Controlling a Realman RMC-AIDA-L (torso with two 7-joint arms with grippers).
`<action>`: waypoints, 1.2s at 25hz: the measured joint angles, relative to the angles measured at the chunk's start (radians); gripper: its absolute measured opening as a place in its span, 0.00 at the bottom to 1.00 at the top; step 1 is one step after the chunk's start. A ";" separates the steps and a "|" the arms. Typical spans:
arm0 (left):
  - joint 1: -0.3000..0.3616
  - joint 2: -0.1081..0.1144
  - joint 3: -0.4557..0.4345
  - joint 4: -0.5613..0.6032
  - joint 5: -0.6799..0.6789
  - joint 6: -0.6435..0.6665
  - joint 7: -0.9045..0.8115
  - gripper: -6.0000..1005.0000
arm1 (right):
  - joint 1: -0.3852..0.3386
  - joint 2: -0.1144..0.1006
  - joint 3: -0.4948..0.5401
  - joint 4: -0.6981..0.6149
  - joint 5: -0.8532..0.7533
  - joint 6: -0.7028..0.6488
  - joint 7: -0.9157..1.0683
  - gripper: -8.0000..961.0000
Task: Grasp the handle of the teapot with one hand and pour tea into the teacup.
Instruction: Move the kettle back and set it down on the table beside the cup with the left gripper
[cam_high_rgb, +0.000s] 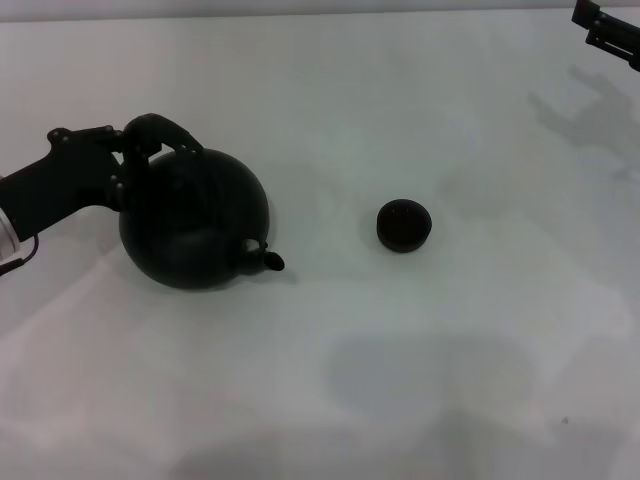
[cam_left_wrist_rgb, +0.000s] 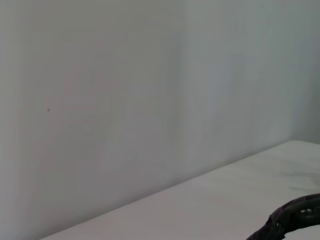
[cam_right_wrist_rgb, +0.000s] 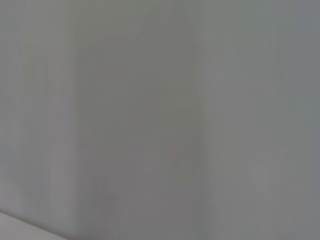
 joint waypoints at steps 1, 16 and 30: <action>0.000 0.000 -0.001 0.000 -0.001 -0.001 0.000 0.12 | 0.001 0.000 0.000 0.000 0.000 -0.002 0.000 0.88; -0.005 -0.001 -0.005 0.005 -0.008 -0.002 0.001 0.26 | 0.007 0.000 0.000 0.000 0.000 -0.016 -0.004 0.88; 0.024 -0.003 -0.002 0.019 -0.034 0.054 0.040 0.67 | 0.007 -0.001 0.002 0.000 0.000 -0.016 -0.003 0.88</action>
